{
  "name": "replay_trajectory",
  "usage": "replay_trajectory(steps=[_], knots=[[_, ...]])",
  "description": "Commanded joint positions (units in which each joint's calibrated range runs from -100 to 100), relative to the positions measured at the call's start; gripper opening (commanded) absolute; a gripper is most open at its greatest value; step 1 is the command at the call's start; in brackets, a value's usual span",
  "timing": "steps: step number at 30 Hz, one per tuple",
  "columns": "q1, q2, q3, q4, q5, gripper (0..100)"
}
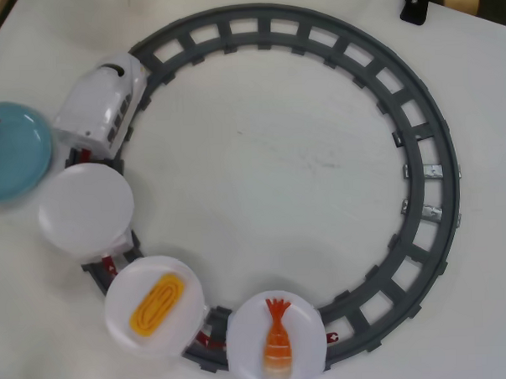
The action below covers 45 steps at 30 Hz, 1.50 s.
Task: Pick up the sushi from the Shinkansen and put it on the blue dish
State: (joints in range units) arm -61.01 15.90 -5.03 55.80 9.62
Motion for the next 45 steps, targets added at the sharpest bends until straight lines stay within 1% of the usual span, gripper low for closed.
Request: replay_trajectory(steps=[1,11,17,23,27,33,39,45], knots=[[0.1,1.1,-4.9,-0.8,-0.4,3],[3.8,10.8,-14.3,-0.5,-0.3,3],[4.1,11.8,-16.5,1.1,-0.4,3],[3.9,11.6,-16.7,3.0,-1.1,10],[2.9,11.7,-18.2,5.1,-2.4,11],[2.1,11.6,-19.8,5.7,-2.4,11],[3.4,11.6,-31.5,15.3,-2.4,11],[7.8,11.7,-41.0,26.5,-2.4,11]])
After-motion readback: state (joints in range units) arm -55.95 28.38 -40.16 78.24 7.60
